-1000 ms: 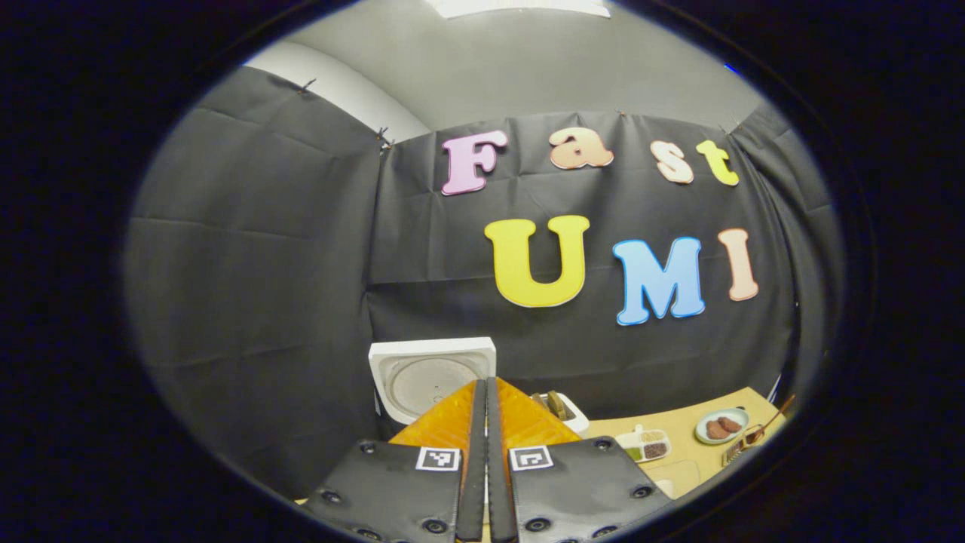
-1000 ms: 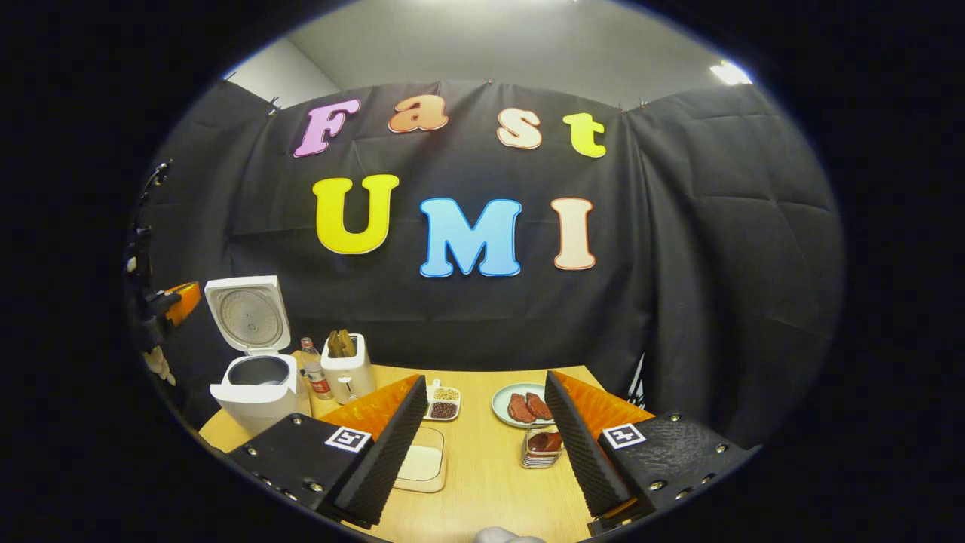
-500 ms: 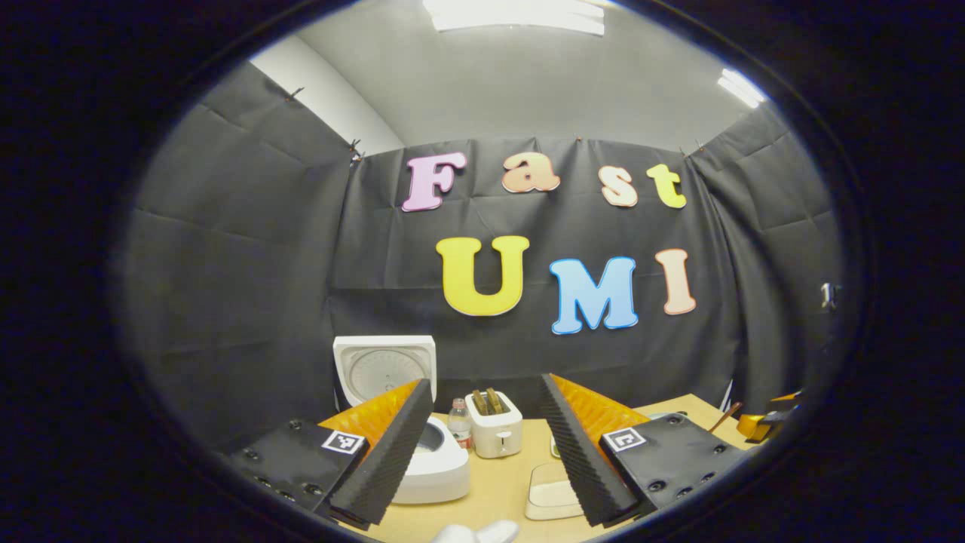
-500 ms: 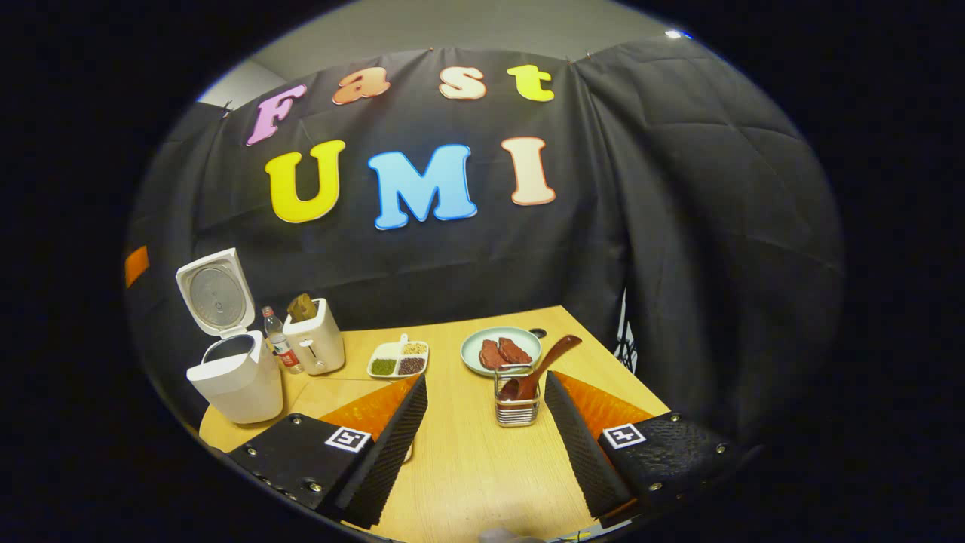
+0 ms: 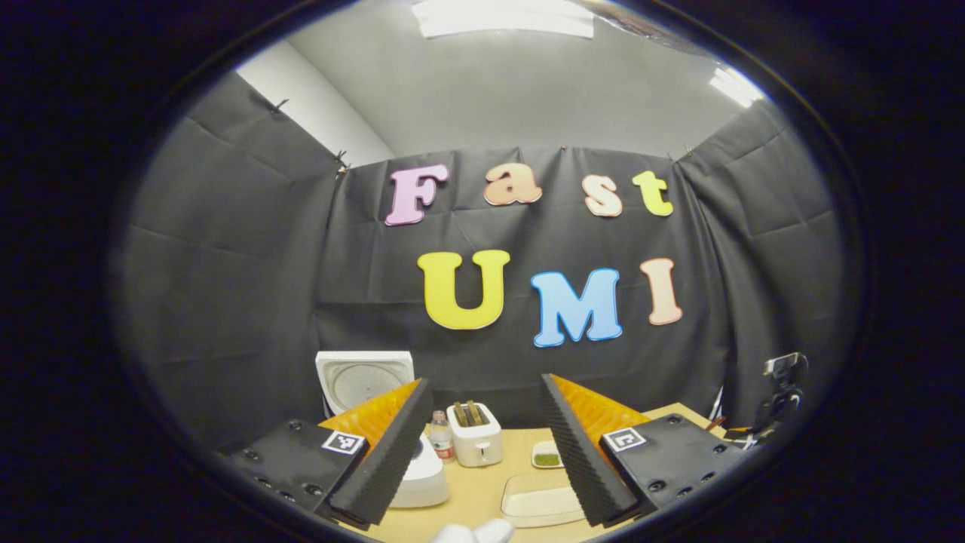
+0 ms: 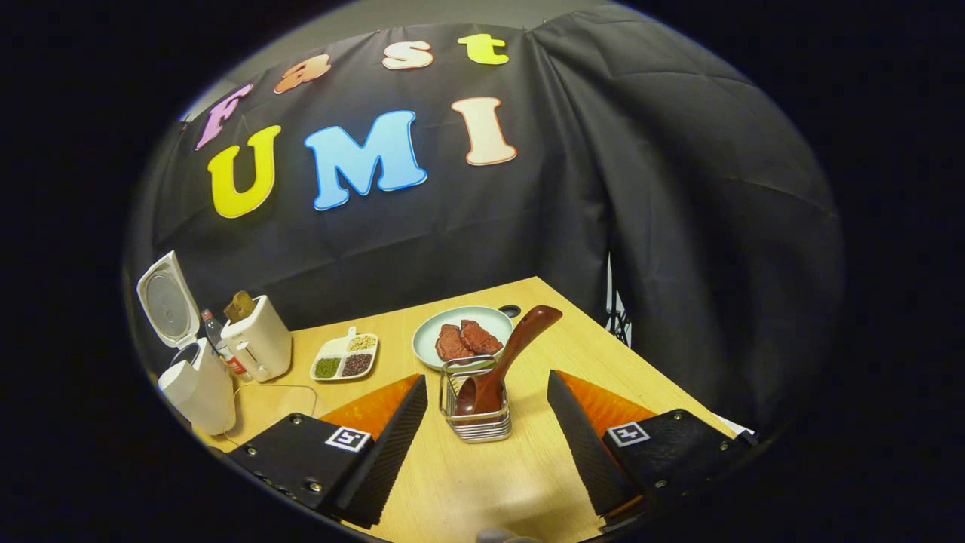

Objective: Close the left gripper, press the button to open the rice cooker; take a wooden spoon from the chopstick holder with the right hand, scoop a spoonful of rice and pour it into the rice cooker, then put the wooden spoon back into the chopstick holder.

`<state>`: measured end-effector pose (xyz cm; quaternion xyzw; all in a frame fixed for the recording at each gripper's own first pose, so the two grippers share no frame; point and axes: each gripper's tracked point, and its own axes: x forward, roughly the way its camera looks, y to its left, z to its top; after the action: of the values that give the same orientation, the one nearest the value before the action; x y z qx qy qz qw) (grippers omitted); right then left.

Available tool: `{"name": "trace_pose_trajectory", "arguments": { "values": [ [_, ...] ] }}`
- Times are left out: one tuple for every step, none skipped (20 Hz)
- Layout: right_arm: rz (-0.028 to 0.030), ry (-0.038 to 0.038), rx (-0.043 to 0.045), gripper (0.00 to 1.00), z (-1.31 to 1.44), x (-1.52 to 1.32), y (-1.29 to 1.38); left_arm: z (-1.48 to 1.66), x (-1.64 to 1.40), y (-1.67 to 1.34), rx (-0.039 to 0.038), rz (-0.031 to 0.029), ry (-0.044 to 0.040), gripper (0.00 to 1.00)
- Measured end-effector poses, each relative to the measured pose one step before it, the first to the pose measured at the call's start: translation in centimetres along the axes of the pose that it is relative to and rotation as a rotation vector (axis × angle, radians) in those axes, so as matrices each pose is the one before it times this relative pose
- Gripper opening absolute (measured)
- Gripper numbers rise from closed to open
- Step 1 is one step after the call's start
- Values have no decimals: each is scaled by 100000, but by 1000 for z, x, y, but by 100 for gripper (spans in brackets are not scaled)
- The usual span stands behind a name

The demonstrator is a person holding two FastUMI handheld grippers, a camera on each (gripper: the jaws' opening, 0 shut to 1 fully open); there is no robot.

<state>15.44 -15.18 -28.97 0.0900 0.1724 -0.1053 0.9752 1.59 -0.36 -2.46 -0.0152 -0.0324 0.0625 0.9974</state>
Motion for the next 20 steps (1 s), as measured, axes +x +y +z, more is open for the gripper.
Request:
{"name": "trace_pose_trajectory", "arguments": {
  "values": [
    [89,445,105,98,-147,1126,-158,124,218,-42,155,709,-95,99],
    [-427,714,18,98,-166,1286,-217,-78,211,-138,-449,404,180,98],
    [-871,390,-311,98,-137,1243,-466,20,180,-213,-154,208,182,98],
    [-1048,1116,428,98,-229,1087,-478,-59,191,-12,190,729,265,98],
    [90,734,1432,98,-95,1153,-169,-8,238,95,597,826,38,98],
    [-583,205,799,98,-28,802,-49,-185,211,38,655,701,299,99],
    [179,18,917,98,89,807,-33,-90,175,-9,449,511,451,99],
    [-319,244,728,98,-21,841,-10,-224,244,86,400,650,431,99],
    [246,624,730,98,-78,732,-4,-124,253,67,288,757,476,99],
    [182,332,809,98,-38,561,83,-248,302,14,183,676,821,99],
    [-121,-157,339,98,173,520,-6,-368,230,40,1,752,634,99],
    [-210,58,158,98,48,555,-32,-333,338,139,262,999,867,99],
    [-108,74,86,98,38,436,-15,-230,218,31,39,580,685,99],
    [114,-116,428,98,113,313,30,-229,172,32,310,492,553,99],
    [480,316,541,98,76,270,138,-146,162,65,498,579,478,99],
    [313,26,524,98,-50,256,118,-130,177,75,483,306,33,99],
    [652,608,285,98,-110,223,141,-7,150,90,534,567,248,99],
    [1098,333,-136,98,-13,37,240,-160,149,-82,195,84,216,99],
    [728,46,-119,93,66,105,196,-140,224,-24,65,222,444,100],
    [-297,-81,-487,93,60,67,-64,-182,138,-121,21,-231,221,100]
  ]
}}
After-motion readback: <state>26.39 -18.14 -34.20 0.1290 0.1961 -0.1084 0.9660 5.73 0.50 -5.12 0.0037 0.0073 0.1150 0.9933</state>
